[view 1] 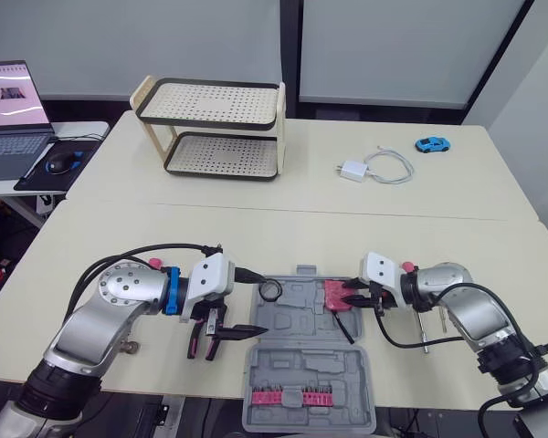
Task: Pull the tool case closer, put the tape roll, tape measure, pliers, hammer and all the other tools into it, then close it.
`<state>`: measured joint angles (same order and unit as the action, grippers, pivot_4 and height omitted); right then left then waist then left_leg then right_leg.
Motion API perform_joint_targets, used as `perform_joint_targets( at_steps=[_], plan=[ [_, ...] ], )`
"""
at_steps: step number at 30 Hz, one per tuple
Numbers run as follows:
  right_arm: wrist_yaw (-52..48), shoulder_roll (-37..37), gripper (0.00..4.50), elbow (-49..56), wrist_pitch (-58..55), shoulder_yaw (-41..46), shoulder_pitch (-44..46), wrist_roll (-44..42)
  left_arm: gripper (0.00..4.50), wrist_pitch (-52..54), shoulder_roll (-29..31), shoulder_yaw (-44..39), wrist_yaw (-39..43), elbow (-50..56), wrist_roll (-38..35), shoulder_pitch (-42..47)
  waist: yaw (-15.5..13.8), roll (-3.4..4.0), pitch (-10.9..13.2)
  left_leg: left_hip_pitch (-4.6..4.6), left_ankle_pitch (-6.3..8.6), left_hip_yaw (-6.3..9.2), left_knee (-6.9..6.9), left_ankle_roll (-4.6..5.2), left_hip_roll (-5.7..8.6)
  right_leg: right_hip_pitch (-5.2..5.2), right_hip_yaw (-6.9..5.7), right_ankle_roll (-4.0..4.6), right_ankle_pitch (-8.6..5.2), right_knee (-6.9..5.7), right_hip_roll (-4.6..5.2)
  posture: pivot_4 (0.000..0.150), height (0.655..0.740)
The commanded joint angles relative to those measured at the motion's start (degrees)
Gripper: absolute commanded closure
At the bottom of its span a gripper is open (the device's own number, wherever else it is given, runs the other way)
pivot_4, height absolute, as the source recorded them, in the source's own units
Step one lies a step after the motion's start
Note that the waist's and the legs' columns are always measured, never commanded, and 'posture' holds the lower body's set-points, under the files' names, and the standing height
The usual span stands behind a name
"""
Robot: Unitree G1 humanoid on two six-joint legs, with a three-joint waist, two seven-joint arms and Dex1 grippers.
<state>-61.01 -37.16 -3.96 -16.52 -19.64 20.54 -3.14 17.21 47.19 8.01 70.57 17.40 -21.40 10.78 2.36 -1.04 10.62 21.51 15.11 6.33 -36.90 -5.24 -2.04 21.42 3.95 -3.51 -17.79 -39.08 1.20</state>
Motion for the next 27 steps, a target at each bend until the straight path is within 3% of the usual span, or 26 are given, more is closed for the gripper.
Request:
perform_joint_targets(
  at_steps=[1, 9, 15, 20, 27],
  plan=[
    [0.8, -0.6, 3.05, -5.3, -0.1, -2.4, -1.2, 4.1, 0.0, -0.5, 0.6, -1.8, -0.4, 0.5, -0.2, -0.4, 0.0, -0.03, 0.0, -0.09, 0.0, 0.0, 0.01, 0.0, 0.0, -0.09, 0.01, 0.0, 0.0, 0.01, 0.0, 0.15, 0.735],
    [3.4, 1.7, 3.05, 0.1, 5.1, 2.2, -0.7, 0.9, 0.0, -1.7, 1.1, -8.1, -2.0, -3.9, -1.3, -2.8, 0.6, -0.04, 0.0, -0.36, 0.0, -0.04, 0.06, 0.0, -0.02, -0.26, 0.06, 0.0, -0.01, -0.01, -0.03, 0.15, 0.735],
    [6.1, -2.0, 3.05, 18.8, -1.7, 12.4, -5.4, -5.1, 0.0, 0.1, 2.4, -23.3, -6.6, -13.4, -4.0, -7.9, 0.7, 0.08, 0.1, 0.18, 0.0, 0.0, 0.06, 0.0, -0.02, 0.26, 0.03, 0.0, 0.0, -0.05, 0.0, 0.15, 0.735],
    [6.9, -8.4, 3.05, 26.9, -3.7, 25.0, -15.9, -7.5, 0.0, 1.3, 4.0, -34.0, -10.1, -23.2, -4.4, -12.3, 0.3, 0.07, 0.1, 0.33, 0.01, 0.03, 0.09, 0.0, -0.02, 0.35, -0.04, 0.0, 0.0, 0.02, 0.03, 0.15, 0.735],
    [-0.4, -14.8, 3.05, 22.5, 2.0, 48.4, -36.8, -9.9, 0.0, -2.4, 4.7, -44.5, -10.6, -33.1, -1.9, -26.2, -0.3, 0.02, 0.0, 0.24, 0.01, -0.11, 0.09, 0.0, -0.01, 0.3, 0.05, 0.0, -0.01, 0.05, 0.04, 0.15, 0.735]
  ],
)
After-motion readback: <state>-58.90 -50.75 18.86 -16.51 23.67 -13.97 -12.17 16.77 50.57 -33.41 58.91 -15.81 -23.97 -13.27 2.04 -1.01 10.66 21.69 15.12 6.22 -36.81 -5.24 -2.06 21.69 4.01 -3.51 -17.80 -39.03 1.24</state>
